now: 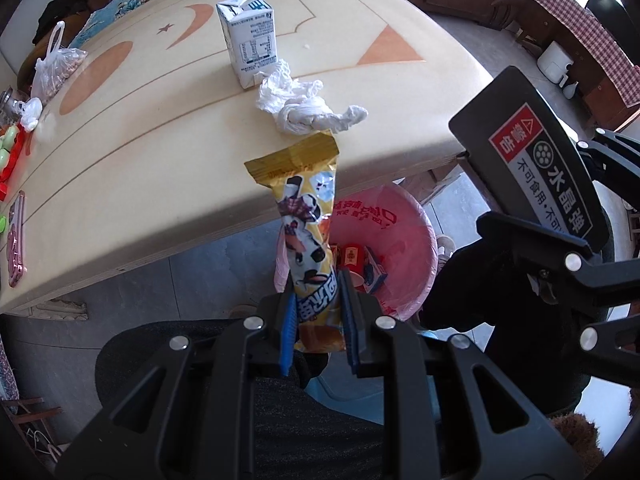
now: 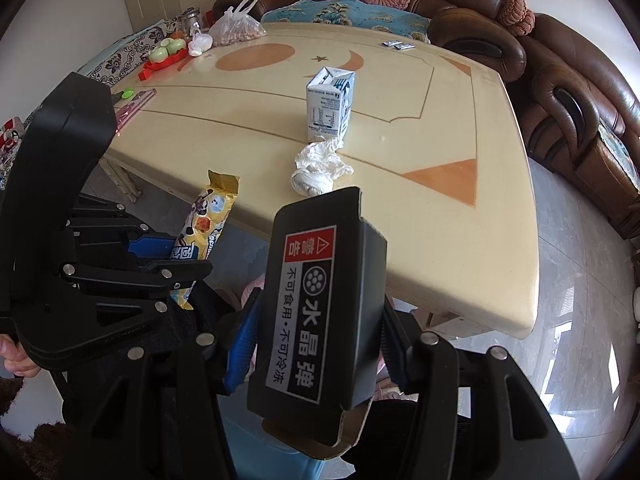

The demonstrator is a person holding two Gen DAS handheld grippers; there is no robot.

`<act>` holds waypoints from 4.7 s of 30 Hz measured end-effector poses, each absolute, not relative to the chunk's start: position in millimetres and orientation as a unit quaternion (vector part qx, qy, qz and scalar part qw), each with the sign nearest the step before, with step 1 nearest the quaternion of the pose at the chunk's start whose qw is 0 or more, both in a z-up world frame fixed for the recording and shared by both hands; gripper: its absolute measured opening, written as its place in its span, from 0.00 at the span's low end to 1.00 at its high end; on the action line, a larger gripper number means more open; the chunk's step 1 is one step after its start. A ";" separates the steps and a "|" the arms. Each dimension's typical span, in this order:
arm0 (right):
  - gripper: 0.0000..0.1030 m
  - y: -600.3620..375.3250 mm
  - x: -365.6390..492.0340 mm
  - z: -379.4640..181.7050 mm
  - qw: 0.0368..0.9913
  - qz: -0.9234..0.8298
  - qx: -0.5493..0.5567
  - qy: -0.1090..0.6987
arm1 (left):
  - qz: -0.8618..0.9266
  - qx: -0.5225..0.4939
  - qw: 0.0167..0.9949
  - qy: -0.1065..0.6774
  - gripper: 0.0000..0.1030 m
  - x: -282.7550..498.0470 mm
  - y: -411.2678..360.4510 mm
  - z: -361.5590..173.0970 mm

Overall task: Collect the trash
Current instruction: 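Carry the snack wrapper and black box off the table down over the bin, then open both tools to drop the wrapper and black box into the bin, then raise both tools back over the table toward the milk carton and tissue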

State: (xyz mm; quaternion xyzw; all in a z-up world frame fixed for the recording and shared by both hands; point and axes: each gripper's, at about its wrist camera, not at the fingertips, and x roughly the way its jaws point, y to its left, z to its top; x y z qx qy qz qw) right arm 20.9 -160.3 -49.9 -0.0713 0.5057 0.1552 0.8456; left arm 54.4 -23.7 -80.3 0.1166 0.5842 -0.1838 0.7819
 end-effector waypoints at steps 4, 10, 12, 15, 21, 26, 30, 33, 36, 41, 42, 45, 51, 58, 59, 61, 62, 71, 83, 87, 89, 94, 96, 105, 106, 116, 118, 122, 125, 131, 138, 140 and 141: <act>0.51 -163.2 16.9 -70.4 0.841 0.146 -0.065 0.518 | -0.188 0.109 0.772 0.598 0.20 50.0 -26.4 -102.9; 0.51 -169.5 14.3 -102.5 0.833 0.133 -0.046 0.534 | -0.190 0.094 0.758 0.617 0.20 49.6 -27.2 -134.2; 0.51 -173.8 16.2 -113.9 0.832 0.128 -0.032 0.539 | -0.191 0.088 0.754 0.623 0.20 50.6 -27.7 -142.8; 0.51 -176.7 19.0 -131.1 0.831 0.115 -0.022 0.544 | -0.192 0.073 0.745 0.635 0.20 55.7 -27.9 -155.5; 0.51 -180.0 24.2 -168.8 0.816 0.106 0.006 0.568 | -0.189 0.044 0.728 0.658 0.20 62.3 -25.5 -186.0; 0.51 -184.0 28.1 -197.4 0.805 0.099 0.036 0.584 | -0.188 0.009 0.708 0.680 0.20 67.2 -25.1 -214.2; 0.51 -182.6 35.2 -220.2 0.796 0.094 0.033 0.597 | -0.179 -0.008 0.695 0.697 0.20 72.3 -23.6 -235.3; 0.51 -183.8 42.0 -236.5 0.787 0.090 0.035 0.609 | -0.169 -0.006 0.687 0.707 0.20 74.8 -26.1 -249.8; 0.51 -186.8 45.0 -251.4 0.778 0.086 0.034 0.622 | -0.164 -0.008 0.677 0.717 0.20 78.6 -26.7 -262.4; 0.51 -188.1 50.4 -273.9 0.763 0.084 0.033 0.640 | -0.154 -0.003 0.666 0.730 0.20 80.5 -29.8 -277.6; 0.51 -187.9 51.2 -278.2 0.760 0.085 0.032 0.644 | -0.154 -0.004 0.663 0.733 0.20 81.7 -31.0 -280.1; 0.51 -186.4 56.1 -292.1 0.750 0.088 0.035 0.655 | -0.155 -0.010 0.653 0.741 0.20 85.7 -34.2 -289.8; 0.51 -187.8 66.5 -310.5 0.736 0.086 0.043 0.670 | -0.151 -0.010 0.638 0.755 0.20 95.1 -40.3 -306.8; 0.51 -189.5 75.5 -324.0 0.723 0.093 0.052 0.682 | -0.144 -0.011 0.625 0.767 0.20 101.2 -40.5 -317.6; 0.51 -188.8 76.1 -325.1 0.722 0.094 0.052 0.683 | -0.143 -0.008 0.626 0.767 0.20 101.4 -40.9 -318.0; 0.51 -189.1 76.8 -325.7 0.721 0.095 0.052 0.685 | -0.142 -0.008 0.625 0.768 0.20 102.0 -41.8 -319.9; 0.51 -188.7 77.1 -325.5 0.720 0.095 0.051 0.686 | -0.143 -0.009 0.623 0.769 0.20 102.1 -42.5 -321.9; 0.52 -189.5 77.2 -324.5 0.722 0.085 0.044 0.685 | -0.139 0.009 0.630 0.764 0.29 102.5 -45.0 -322.8; 0.62 -196.7 78.7 -325.2 0.724 0.062 0.055 0.684 | -0.108 0.002 0.631 0.768 0.57 106.8 -35.5 -324.2; 0.62 -197.9 79.1 -324.8 0.724 0.062 0.055 0.685 | -0.108 0.004 0.631 0.768 0.57 107.4 -36.1 -325.2; 0.62 -197.1 79.0 -324.9 0.724 0.061 0.054 0.685 | -0.108 0.004 0.632 0.768 0.57 107.2 -36.2 -325.2; 0.62 -197.1 79.2 -323.8 0.724 0.062 0.053 0.685 | -0.107 0.006 0.633 0.767 0.58 107.0 -35.6 -324.3; 0.62 -198.1 79.2 -322.8 0.725 0.062 0.052 0.684 | -0.108 0.006 0.634 0.766 0.58 106.5 -34.5 -322.8; 0.68 -203.7 71.7 -315.9 0.728 0.057 0.068 0.680 | -0.089 0.012 0.652 0.753 0.70 101.9 -28.5 -311.7; 0.68 -202.0 70.0 -312.3 0.730 0.056 0.060 0.678 | -0.082 0.014 0.657 0.750 0.70 100.6 -26.8 -308.5; 0.76 -199.1 24.7 -209.3 0.778 0.099 0.057 0.617 | -0.067 0.041 0.717 0.693 0.70 62.9 -2.2 -204.3; 0.81 -204.0 16.8 -170.2 0.801 0.111 0.061 0.586 | -0.063 0.037 0.728 0.681 0.70 62.5 8.7 -167.8; 0.89 -211.1 19.8 -94.0 0.840 0.123 0.051 0.525 | -0.058 0.060 0.767 0.636 0.79 79.3 18.2 -86.5; 0.89 -212.8 32.1 -40.8 0.861 0.142 0.046 0.486 | -0.047 0.096 0.798 0.593 0.80 96.8 12.3 -26.6; 0.90 -211.0 60.7 37.2 0.887 0.154 0.032 0.435 | -0.077 0.125 0.815 0.560 0.83 138.9 -12.0 57.3; 0.90 -202.9 89.0 78.8 0.898 0.165 0.022 0.406 | -0.106 0.145 0.805 0.566 0.83 179.6 -40.7 82.4; 0.90 -200.4 95.6 81.3 0.899 0.169 0.023 0.404 | -0.099 0.162 0.802 0.567 0.83 190.3 -46.7 78.3; 0.90 -198.4 98.2 79.8 0.898 0.170 0.022 0.405 | -0.101 0.164 0.798 0.572 0.83 195.6 -49.1 75.2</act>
